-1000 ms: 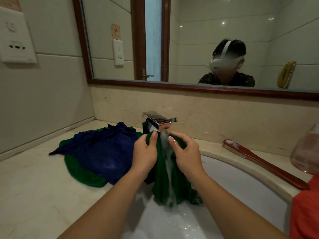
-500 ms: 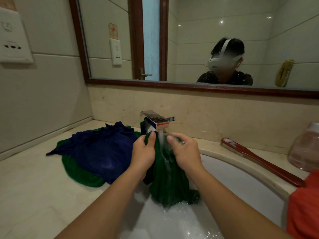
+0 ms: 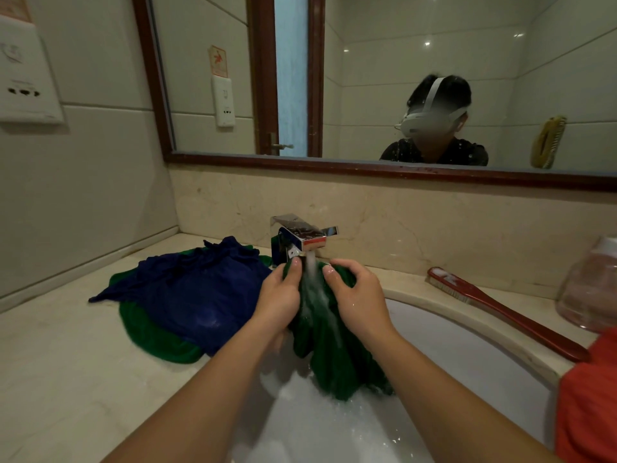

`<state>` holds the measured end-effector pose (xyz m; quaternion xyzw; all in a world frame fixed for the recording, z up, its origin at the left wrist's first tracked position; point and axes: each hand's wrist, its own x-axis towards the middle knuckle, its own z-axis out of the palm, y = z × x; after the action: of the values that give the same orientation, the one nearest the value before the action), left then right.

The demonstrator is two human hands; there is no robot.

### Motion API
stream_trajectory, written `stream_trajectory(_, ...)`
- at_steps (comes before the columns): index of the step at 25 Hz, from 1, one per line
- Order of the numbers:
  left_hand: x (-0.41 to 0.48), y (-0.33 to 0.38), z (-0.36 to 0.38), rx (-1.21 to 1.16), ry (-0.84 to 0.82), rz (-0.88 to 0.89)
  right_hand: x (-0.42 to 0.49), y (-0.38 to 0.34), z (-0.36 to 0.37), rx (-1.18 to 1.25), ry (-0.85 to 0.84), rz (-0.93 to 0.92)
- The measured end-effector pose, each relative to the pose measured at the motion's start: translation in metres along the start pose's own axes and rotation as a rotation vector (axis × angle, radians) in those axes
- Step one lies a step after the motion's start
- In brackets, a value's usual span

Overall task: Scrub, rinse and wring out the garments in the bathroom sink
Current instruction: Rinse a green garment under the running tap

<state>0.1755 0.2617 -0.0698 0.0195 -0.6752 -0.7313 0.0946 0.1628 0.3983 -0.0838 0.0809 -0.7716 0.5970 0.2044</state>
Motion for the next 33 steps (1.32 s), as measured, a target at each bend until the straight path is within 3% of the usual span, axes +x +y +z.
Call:
stream_trajectory(5,-0.001,0.002,-0.002,0.108,0.194,0.191,-0.006,-0.004,0.014,-0.038,-0.188,0.069)
stream_trajectory(8,0.0,0.001,-0.004,0.134,0.246,0.208,-0.008,-0.006,0.018,0.014,-0.183,-0.026)
stream_trajectory(12,0.002,-0.002,-0.004,0.172,0.2,0.153,-0.005,-0.004,0.014,0.127,-0.159,-0.005)
stream_trajectory(17,0.001,-0.002,-0.004,0.128,0.106,0.092,0.0,-0.003,0.007,0.098,-0.048,0.006)
stream_trajectory(28,-0.002,0.001,-0.006,0.088,0.145,0.179,-0.006,-0.005,0.009,0.02,-0.203,0.115)
stream_trajectory(33,-0.002,0.001,-0.005,0.136,0.101,0.178,-0.004,-0.005,0.008,0.081,-0.071,0.077)
